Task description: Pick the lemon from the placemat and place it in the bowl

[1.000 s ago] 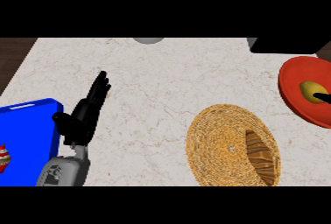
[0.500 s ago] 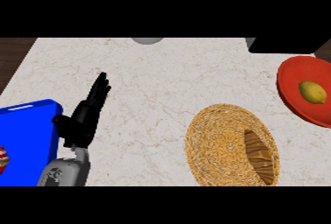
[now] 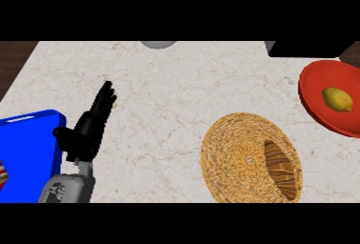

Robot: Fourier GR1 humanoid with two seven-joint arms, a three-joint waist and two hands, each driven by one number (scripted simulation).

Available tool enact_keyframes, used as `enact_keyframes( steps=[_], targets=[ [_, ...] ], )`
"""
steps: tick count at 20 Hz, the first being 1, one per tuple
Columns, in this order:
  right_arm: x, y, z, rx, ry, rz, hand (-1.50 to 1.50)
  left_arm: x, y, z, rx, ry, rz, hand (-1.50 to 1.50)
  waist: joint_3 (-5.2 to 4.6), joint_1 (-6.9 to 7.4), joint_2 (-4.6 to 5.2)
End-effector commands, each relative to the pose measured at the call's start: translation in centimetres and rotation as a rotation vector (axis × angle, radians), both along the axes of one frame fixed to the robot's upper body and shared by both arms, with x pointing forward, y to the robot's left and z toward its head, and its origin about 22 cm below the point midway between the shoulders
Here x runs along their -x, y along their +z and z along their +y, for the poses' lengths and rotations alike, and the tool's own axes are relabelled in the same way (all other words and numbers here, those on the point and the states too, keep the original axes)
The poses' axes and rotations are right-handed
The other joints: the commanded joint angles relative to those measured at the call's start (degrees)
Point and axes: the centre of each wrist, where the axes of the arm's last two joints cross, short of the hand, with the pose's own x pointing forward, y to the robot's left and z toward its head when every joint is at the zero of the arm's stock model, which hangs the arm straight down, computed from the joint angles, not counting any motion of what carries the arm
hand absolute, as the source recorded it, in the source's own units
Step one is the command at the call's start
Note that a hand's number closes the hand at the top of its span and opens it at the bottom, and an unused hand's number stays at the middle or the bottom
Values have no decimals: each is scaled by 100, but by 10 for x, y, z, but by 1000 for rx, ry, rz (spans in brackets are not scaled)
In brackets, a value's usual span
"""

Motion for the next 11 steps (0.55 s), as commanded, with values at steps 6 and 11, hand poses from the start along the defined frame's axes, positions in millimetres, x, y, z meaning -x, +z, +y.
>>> enact_keyframes(
  steps=[6,11],
  targets=[
    [49,-30,-24,-71,105,-4,-150,-5,1,-5,2,3,3,0,8,6,13],
    [51,-23,-28,-61,112,7,-150,7,-11,-6,-14,-9,2,0,-1,-17,-14]
  ],
)
